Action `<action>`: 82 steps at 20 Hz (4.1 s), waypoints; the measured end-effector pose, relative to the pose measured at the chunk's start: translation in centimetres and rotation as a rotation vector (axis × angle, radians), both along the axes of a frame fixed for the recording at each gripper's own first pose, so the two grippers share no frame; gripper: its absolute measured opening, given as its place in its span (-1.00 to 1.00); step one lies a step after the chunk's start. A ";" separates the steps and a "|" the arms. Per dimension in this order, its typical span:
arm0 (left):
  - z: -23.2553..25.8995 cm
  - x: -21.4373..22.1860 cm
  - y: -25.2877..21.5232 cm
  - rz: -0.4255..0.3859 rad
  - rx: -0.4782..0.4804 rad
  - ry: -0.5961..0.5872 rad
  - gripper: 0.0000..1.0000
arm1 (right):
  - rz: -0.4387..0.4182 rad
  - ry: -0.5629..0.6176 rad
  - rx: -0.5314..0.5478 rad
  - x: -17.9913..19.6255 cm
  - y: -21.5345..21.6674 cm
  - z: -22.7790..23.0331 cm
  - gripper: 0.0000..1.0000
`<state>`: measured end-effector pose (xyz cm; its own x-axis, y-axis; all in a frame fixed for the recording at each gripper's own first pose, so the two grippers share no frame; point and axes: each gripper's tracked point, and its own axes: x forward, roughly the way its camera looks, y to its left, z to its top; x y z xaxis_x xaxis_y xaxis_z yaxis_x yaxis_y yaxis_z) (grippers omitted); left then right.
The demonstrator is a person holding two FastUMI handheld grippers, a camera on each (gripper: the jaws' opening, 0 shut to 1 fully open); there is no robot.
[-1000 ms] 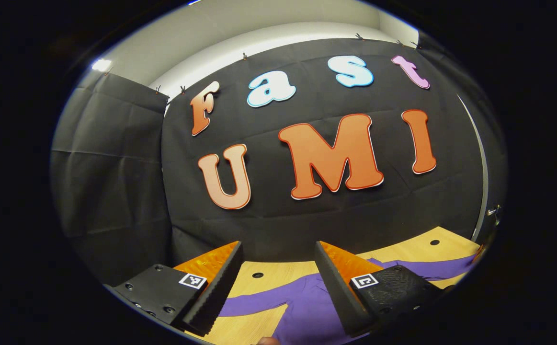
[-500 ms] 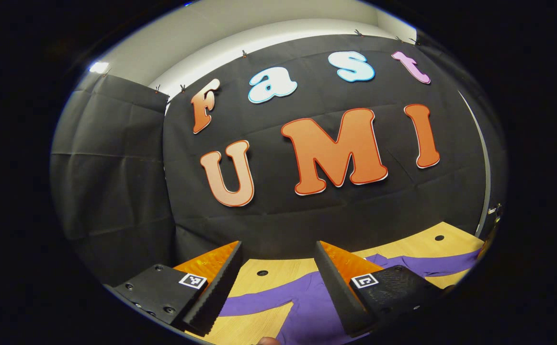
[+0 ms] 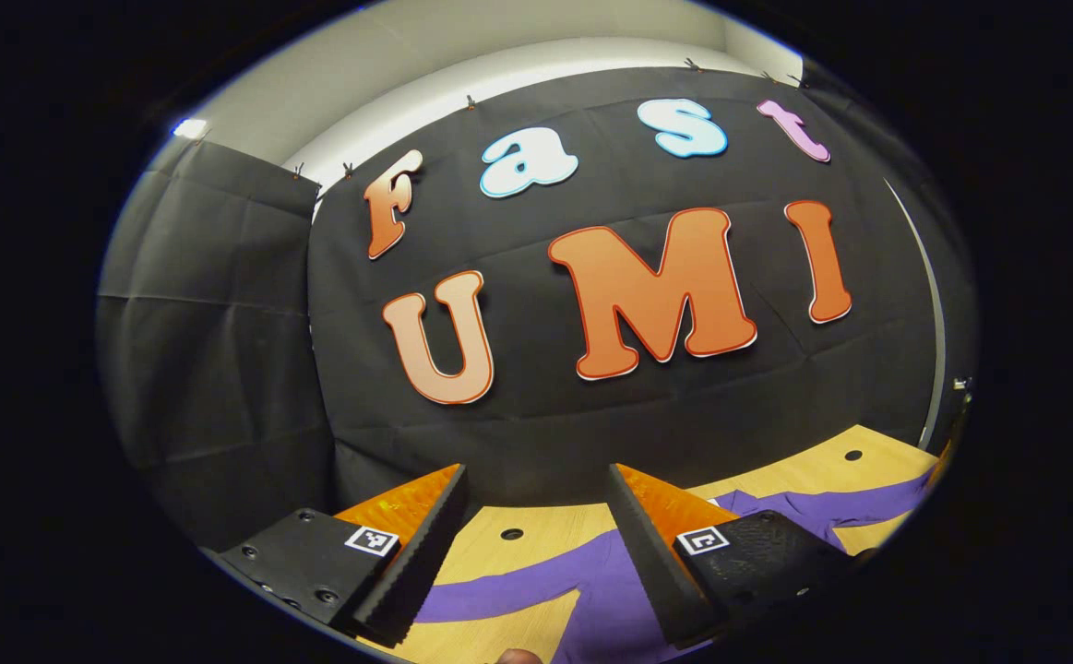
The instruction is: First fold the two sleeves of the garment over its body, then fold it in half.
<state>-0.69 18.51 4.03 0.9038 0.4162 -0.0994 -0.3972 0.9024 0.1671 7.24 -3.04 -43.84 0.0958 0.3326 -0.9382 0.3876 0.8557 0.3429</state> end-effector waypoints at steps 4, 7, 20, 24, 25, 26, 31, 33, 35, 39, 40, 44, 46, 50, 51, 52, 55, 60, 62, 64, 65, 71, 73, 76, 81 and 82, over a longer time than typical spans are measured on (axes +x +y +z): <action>-0.8 0.7 1.5 -0.011 -0.029 -0.005 0.89 | 0.008 -0.081 0.056 1.8 2.6 4.8 -0.93; -1.8 1.0 2.7 -0.019 -0.050 -0.002 0.87 | 0.032 -0.138 0.101 2.9 5.5 8.5 -0.93; -5.2 -0.3 10.4 0.034 -0.095 0.046 0.87 | 0.250 -0.352 0.259 5.4 20.8 22.5 -0.94; -5.8 -0.6 12.7 0.046 -0.088 0.063 0.87 | 0.325 -0.395 0.294 5.1 26.3 26.0 -0.94; -6.0 -0.9 13.3 0.049 -0.087 0.068 0.87 | 0.342 -0.406 0.301 5.0 27.6 26.8 -0.94; -6.1 -0.9 13.9 0.049 -0.085 0.075 0.87 | 0.367 -0.415 0.312 4.7 29.1 27.8 -0.93; -7.1 -1.0 16.4 0.051 -0.087 0.100 0.87 | 0.460 -0.461 0.356 2.8 36.0 31.7 -0.94; -7.8 -1.2 17.5 0.050 -0.096 0.115 0.87 | 0.502 -0.474 0.367 1.9 38.7 32.6 -0.94; -8.5 -1.5 18.5 0.049 -0.105 0.129 0.89 | 0.537 -0.478 0.369 0.9 41.2 33.1 -0.94; -9.8 -1.7 21.0 0.058 -0.112 0.154 0.88 | 0.594 -0.465 0.381 -1.4 46.1 33.0 -0.94; -10.2 -1.8 21.5 0.061 -0.116 0.161 0.88 | 0.604 -0.465 0.379 -1.6 47.1 32.8 -0.94; -11.4 -1.9 23.2 0.071 -0.128 0.193 0.88 | 0.572 -0.471 0.389 -1.8 48.8 32.8 -0.84; -12.5 -2.0 23.7 0.075 -0.146 0.214 0.88 | 0.560 -0.516 0.430 -1.7 49.3 33.9 -0.65; -14.2 -2.0 24.7 0.074 -0.164 0.262 0.87 | 0.514 -0.645 0.383 0.1 45.9 35.8 0.15; -14.9 -2.2 24.9 0.072 -0.172 0.280 0.87 | 0.489 -0.686 0.370 0.8 44.8 36.4 0.17; -15.7 -2.1 25.2 0.070 -0.193 0.303 0.88 | 0.463 -0.724 0.360 1.3 43.6 37.1 0.44; -18.6 -1.7 25.7 0.080 -0.276 0.378 0.88 | 0.385 -0.833 0.300 3.1 39.2 39.0 0.74; -23.2 -1.4 27.4 0.131 -0.454 0.550 0.89 | 0.336 -1.006 0.164 4.3 32.2 41.3 0.67; -25.4 -2.0 27.8 0.157 -0.521 0.641 0.89 | 0.321 -1.067 0.117 4.3 29.6 42.2 0.92; -27.9 -2.8 28.1 0.191 -0.574 0.735 0.89 | 0.311 -1.130 0.056 4.2 27.4 42.9 0.92; -29.0 -3.2 28.1 0.210 -0.604 0.772 0.89 | 0.302 -1.165 0.017 4.3 26.2 43.4 0.91; -34.6 -6.1 28.1 0.255 -0.770 0.946 0.93 | 0.237 -1.214 -0.058 3.2 21.3 44.6 0.91; -36.6 -6.6 28.4 0.258 -0.799 0.983 0.94 | 0.204 -1.227 -0.071 2.9 20.0 45.0 1.00; -39.3 -7.5 29.3 0.280 -0.875 1.039 0.94 | 0.181 -1.231 -0.100 2.3 18.9 45.2 0.90; -43.4 -9.1 30.4 0.327 -0.954 1.130 0.94 | 0.189 -1.239 -0.130 0.8 18.7 45.3 0.91; -44.4 -9.1 30.7 0.339 -0.952 1.143 0.96 | 0.191 -1.235 -0.133 0.4 18.7 45.3 0.90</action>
<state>-9.80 49.21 -40.32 0.0371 -0.0387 -0.9986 -0.6660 0.7441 -0.0536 7.67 15.69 1.43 0.8932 0.3483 -0.2845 -0.2641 0.9183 0.2950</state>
